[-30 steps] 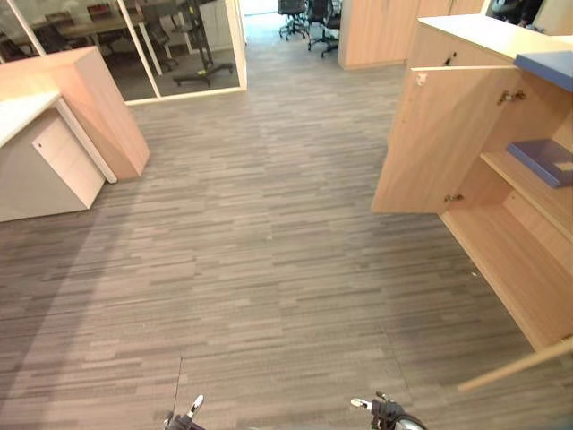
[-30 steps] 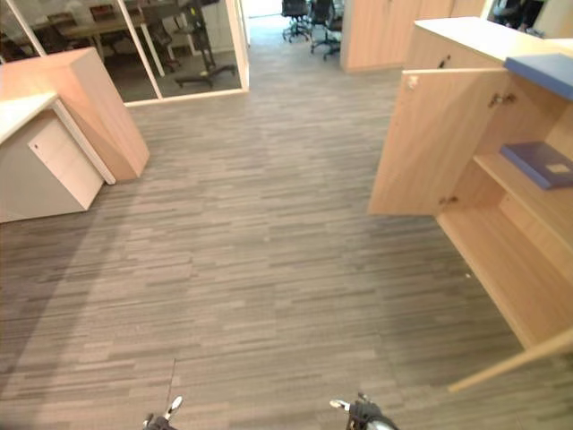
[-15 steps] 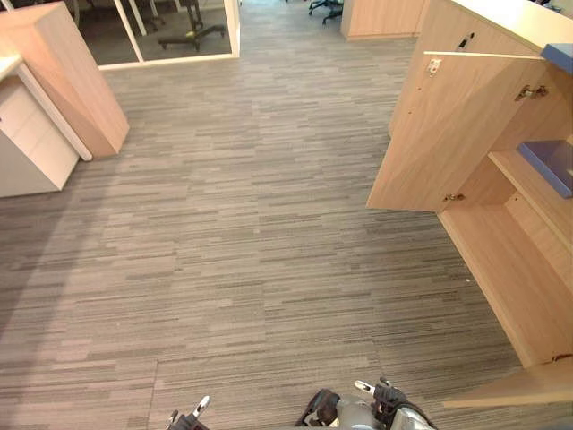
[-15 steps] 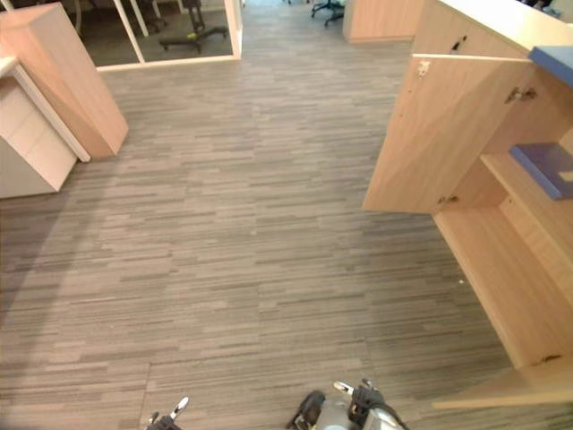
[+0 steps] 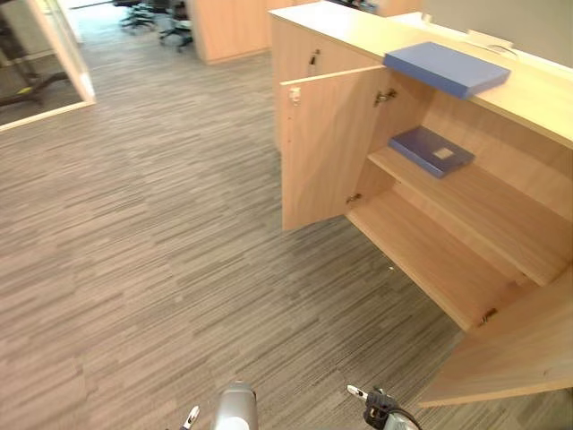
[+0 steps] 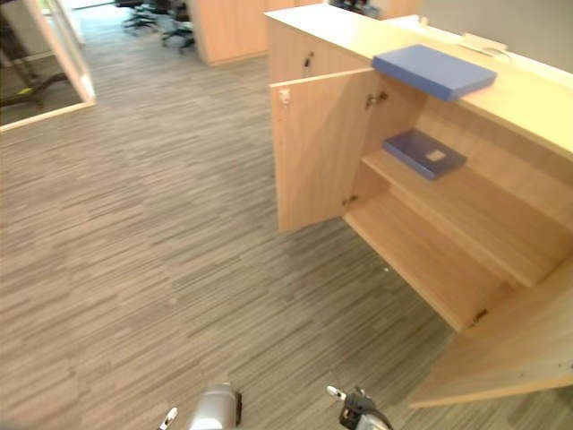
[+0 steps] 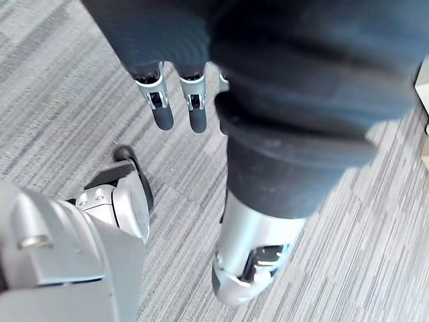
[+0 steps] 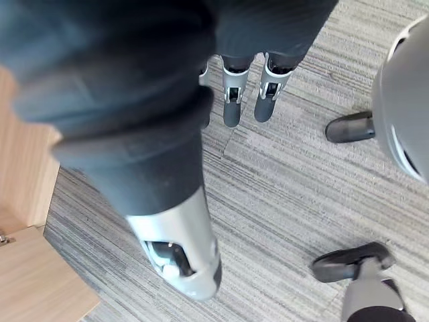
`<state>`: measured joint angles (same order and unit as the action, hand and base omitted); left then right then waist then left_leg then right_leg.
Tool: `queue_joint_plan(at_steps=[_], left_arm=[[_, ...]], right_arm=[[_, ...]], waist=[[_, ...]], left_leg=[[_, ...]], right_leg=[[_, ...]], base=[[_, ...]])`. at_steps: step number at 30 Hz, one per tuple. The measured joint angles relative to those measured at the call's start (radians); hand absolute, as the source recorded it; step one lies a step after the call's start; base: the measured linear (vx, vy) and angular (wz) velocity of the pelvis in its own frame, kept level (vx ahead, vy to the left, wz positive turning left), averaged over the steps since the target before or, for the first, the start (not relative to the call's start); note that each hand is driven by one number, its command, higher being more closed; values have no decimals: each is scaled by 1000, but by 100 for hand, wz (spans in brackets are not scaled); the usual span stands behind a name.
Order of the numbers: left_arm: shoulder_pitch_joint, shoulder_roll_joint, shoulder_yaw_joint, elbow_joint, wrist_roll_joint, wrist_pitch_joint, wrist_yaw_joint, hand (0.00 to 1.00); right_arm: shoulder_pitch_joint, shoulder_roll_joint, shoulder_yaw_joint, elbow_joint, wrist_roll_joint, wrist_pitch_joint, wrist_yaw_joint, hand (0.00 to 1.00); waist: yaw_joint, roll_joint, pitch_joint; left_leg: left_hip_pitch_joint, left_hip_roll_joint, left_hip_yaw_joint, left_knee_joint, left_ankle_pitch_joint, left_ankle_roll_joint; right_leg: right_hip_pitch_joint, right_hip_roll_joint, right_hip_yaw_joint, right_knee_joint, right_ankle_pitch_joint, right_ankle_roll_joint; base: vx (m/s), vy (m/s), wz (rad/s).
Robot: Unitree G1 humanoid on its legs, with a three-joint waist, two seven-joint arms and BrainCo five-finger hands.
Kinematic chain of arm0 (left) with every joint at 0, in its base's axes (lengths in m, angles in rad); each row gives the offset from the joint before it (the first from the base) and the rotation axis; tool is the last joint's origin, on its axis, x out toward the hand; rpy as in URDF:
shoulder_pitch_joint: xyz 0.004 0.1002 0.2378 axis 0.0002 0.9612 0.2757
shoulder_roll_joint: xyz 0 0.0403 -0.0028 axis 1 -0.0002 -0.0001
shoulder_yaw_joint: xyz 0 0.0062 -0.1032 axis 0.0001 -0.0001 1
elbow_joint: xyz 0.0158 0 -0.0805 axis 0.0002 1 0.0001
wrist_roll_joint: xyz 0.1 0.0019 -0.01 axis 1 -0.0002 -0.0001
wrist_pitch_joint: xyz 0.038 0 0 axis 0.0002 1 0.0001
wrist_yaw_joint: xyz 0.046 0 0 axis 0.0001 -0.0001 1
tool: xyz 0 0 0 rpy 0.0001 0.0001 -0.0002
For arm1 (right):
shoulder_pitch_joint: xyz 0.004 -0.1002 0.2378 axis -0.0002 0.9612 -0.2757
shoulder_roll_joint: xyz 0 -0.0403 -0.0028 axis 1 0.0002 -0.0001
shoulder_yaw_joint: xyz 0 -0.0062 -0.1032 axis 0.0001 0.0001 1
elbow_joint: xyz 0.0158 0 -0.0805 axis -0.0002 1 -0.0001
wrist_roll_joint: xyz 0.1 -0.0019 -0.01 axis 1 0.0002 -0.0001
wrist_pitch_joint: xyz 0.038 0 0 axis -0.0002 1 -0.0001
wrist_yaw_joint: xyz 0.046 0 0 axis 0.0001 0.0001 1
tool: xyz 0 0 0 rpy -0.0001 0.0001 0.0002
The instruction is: Walk over to the cabinet, pick up the folder, carry it to the office cabinet, place the folder inside the office cabinet, then close the office cabinet door
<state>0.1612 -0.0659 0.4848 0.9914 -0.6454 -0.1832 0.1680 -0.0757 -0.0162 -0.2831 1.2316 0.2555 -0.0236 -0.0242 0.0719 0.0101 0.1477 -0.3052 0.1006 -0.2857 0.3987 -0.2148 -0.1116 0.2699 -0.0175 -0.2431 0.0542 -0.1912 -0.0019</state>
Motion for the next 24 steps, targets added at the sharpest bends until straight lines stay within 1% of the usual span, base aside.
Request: queue_joint_plan(at_steps=[1,2,3,4,5,6,7,8,9,10,11,12,13,14,15,16,17,18,19,20,21,22,23,24], left_arm=[[0,0,0,1,-3,-4,2,0],[2,-2,-1,6,-6,-6,2,0],[-3,8,-2,23,-12,-7,3,0],[-19,22,-1,18,-14,-18,5,0],[-23,26,-7,16,-14,-25,5,0],[-27,30,-13,19,-13,-28,6,0],[-24,28,-14,20,-13,-29,11,0],[-19,25,-14,20,-10,-30,14,0],[-18,24,-14,20,-2,-30,15,0],[-14,24,-15,20,13,-30,20,0],[-9,24,-15,21,26,-29,22,0],[-5,23,-16,21,28,-28,22,0],[0,23,-18,21,44,-27,22,0],[2,24,-18,20,56,-24,21,0],[9,24,-18,19,74,-21,20,0],[23,20,-20,19,96,-18,19,0],[35,18,-30,19,111,-15,14,0],[38,19,-37,19,116,-13,10,0],[35,23,-51,19,125,-7,6,0],[36,31,-71,19,126,-3,1,0],[38,33,-79,20,127,-1,0,0],[30,32,-98,16,131,-1,-1,0],[21,31,-108,16,131,-1,-2,0],[-2,37,-108,19,135,-1,-1,0]], right_arm=[[10,-1,0,0,0,-1,-1,0],[12,-3,0,-1,0,-2,-1,0],[18,1,-1,0,0,-5,-2,0],[28,28,-5,0,-1,-5,1,0],[28,36,-11,0,-1,-5,0,0],[29,38,-12,0,-1,-5,1,0],[30,35,-12,-1,-1,-3,2,0],[30,31,-14,-1,-1,1,2,0],[29,29,-22,-2,-2,2,6,0],[29,28,-47,-2,-3,2,13,0],[29,23,-57,-2,-17,4,16,0],[29,21,-66,-3,-25,5,18,0],[29,18,-85,-6,-40,5,21,0],[29,17,-87,-8,-41,5,22,0],[32,17,-87,-16,-41,5,22,0],[33,14,-86,-19,-42,5,23,0],[33,10,-80,-21,-42,5,24,0],[32,9,-75,-21,-42,5,24,0],[29,8,-67,-21,-42,5,24,0],[26,2,-66,-21,-42,5,25,0],[27,-1,-66,-21,-42,5,25,0],[30,-19,-68,-21,-41,4,25,0],[32,-26,-69,-22,-42,2,25,0],[32,-32,-67,-22,-41,4,25,0]], waist=[[2,6,-5],[4,16,-9],[2,9,-14],[3,-40,-25],[7,-50,-30],[8,-51,-31],[7,-48,-32],[9,-43,-38],[9,-43,-37],[15,-40,-39],[19,-35,-40],[18,-31,-45],[9,-24,-48],[7,-23,-48],[2,-22,-49],[-5,-15,-54],[-14,-10,-62],[-17,-10,-64],[-21,-11,-64],[-19,-14,-63],[-19,-10,-62],[-32,-2,-56],[-37,8,-55],[-45,10,-45]], left_leg=[[3,-10,-74,-42,54,-2],[9,-14,-108,-49,101,-10],[9,-33,-103,-2,173,-87],[24,-65,-66,-18,167,-60],[32,-71,-41,-26,164,-46],[51,-86,-11,-26,157,-24],[84,-107,38,-29,145,7],[108,-126,93,-28,129,38],[121,-131,127,-30,122,52],[146,-141,187,-44,112,75],[179,-142,250,-69,109,94],[193,-142,274,-85,109,102],[228,-137,322,-124,111,118],[247,-137,349,-145,112,124],[284,-137,383,-182,114,131],[318,-131,416,-226,116,137],[325,-120,443,-256,118,135],[322,-116,450,-267,118,134],[322,-103,455,-289,124,127],[325,-89,454,-299,133,125],[329,-83,454,-299,140,121],[353,-64,445,-312,144,114],[364,-44,440,-323,145,110],[383,-8,436,-331,138,97]], right_leg=[[18,-8,21,-12,-13,33],[33,-11,37,-18,-24,54],[51,-36,70,-14,-41,88],[30,-95,75,7,-19,115],[19,-116,80,21,-2,126],[14,-146,89,32,28,137],[14,-185,99,50,57,156],[-5,-230,123,81,70,159],[-19,-252,133,102,75,158],[-59,-293,137,153,82,150],[-100,-326,119,200,98,126],[-115,-339,88,217,110,108],[-130,-381,-40,270,112,74],[-145,-413,-132,330,98,50],[-146,-440,-262,387,87,14],[-150,-443,-373,401,78,-15],[-172,-425,-402,382,83,-11],[-187,-411,-401,367,83,-11],[-210,-374,-400,336,87,-10],[-224,-356,-399,341,109,3],[-237,-353,-398,367,115,7],[-272,-362,-398,456,118,-5],[-281,-352,-396,464,81,6],[-294,-281,-397,407,19,28]], base=[[390,369,-100],[446,497,-84],[428,474,-72],[494,552,-65],[272,298,-55],[287,377,-71],[264,379,-100],[270,461,-101],[156,385,-121],[147,436,-136],[85,341,-137],[57,297,-127],[5,232,-96],[-5,185,-105],[-14,101,-107],[15,36,-118],[18,17,-101],[73,-45,-90],[111,-86,-89],[111,-86,-79],[118,-103,-47],[93,-104,-7],[151,-229,2],[109,-282,3]])
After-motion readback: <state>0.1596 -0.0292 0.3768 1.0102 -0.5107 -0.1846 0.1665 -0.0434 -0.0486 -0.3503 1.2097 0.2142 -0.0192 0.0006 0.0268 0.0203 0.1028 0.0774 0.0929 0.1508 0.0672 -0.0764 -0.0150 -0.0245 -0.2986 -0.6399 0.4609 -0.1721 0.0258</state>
